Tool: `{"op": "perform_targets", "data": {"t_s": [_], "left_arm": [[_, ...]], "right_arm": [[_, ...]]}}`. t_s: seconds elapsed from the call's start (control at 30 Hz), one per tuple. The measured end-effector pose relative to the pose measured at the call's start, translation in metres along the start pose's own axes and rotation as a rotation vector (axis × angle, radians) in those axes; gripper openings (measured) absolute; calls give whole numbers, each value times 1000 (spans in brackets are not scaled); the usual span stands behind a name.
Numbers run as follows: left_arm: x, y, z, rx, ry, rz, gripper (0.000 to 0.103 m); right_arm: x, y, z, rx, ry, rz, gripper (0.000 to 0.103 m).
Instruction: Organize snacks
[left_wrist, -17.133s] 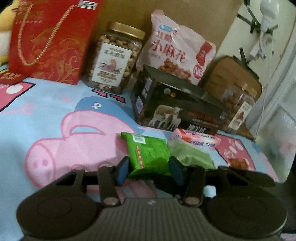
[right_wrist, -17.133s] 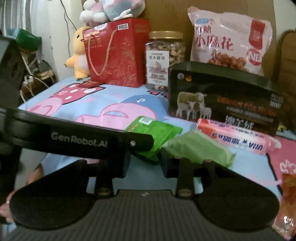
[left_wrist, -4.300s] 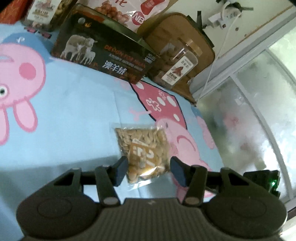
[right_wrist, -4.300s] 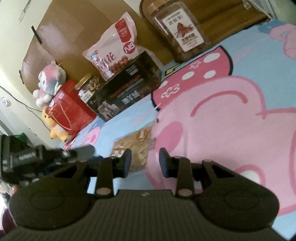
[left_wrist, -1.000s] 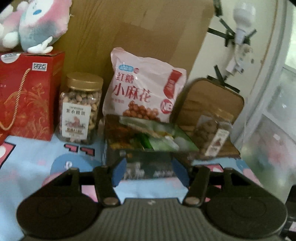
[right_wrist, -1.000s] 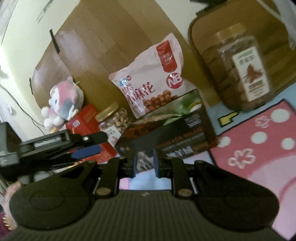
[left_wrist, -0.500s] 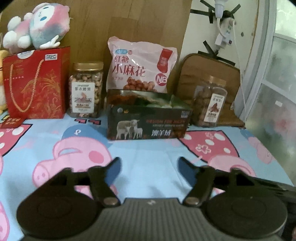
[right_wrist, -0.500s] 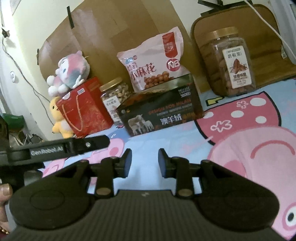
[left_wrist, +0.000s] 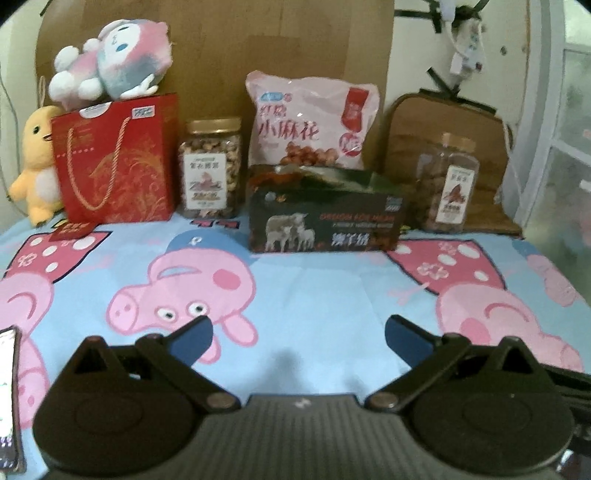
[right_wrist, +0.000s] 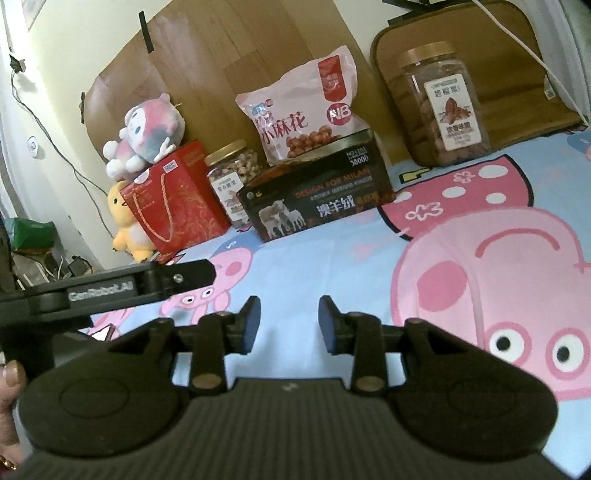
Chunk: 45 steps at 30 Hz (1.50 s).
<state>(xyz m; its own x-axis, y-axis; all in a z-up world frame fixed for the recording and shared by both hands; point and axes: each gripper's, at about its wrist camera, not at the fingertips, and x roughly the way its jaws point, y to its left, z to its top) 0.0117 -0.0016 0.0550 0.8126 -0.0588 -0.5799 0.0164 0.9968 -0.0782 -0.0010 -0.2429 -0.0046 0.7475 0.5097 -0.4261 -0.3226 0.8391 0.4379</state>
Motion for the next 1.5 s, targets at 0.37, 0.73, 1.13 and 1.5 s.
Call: {"op": "perform_targets", "data": {"t_s": [0.37, 0.73, 1.13, 1.5], "left_arm": [[-2, -6, -11, 0, 4, 74, 103], [11, -3, -17, -46, 85, 94, 103], [-3, -19, -15, 86, -50, 179, 103], [-8, -19, -14, 96, -74, 205, 103]], "right_arm": [[-15, 4, -4, -7, -30, 6, 42], [-20, 1, -6, -2, -46, -23, 47], [-23, -2, -7, 20, -54, -31, 48], [-26, -2, -5, 36, -78, -42, 51]]}}
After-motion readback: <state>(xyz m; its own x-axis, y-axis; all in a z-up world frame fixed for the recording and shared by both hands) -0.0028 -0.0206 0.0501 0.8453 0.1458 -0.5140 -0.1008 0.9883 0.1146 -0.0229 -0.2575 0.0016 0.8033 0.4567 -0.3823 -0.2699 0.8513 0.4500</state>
